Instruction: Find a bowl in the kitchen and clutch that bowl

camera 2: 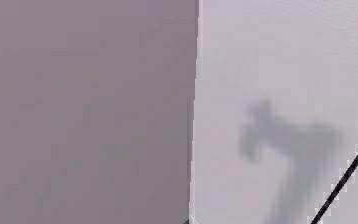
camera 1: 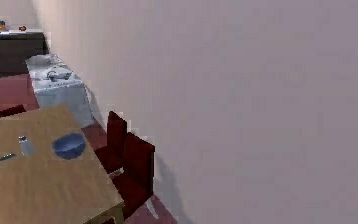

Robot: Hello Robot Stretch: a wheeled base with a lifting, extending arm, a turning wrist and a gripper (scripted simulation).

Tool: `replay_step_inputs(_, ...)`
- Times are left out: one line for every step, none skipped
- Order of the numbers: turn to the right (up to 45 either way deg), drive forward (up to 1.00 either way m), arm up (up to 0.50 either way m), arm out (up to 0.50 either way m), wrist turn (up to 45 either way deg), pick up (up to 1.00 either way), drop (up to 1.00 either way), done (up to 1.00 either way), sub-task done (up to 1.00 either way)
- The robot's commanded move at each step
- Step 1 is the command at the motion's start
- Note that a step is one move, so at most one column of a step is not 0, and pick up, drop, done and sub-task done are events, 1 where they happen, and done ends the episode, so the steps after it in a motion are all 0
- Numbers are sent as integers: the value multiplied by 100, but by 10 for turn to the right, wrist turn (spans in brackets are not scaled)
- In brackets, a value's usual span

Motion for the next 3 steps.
replay_step_inputs(0,35,0,0,0,0,0,0,0)
replay_step_inputs(-450,0,0,0,0,0,0,0,0)
replay_step_inputs(-450,0,0,0,0,0,0,0,0)
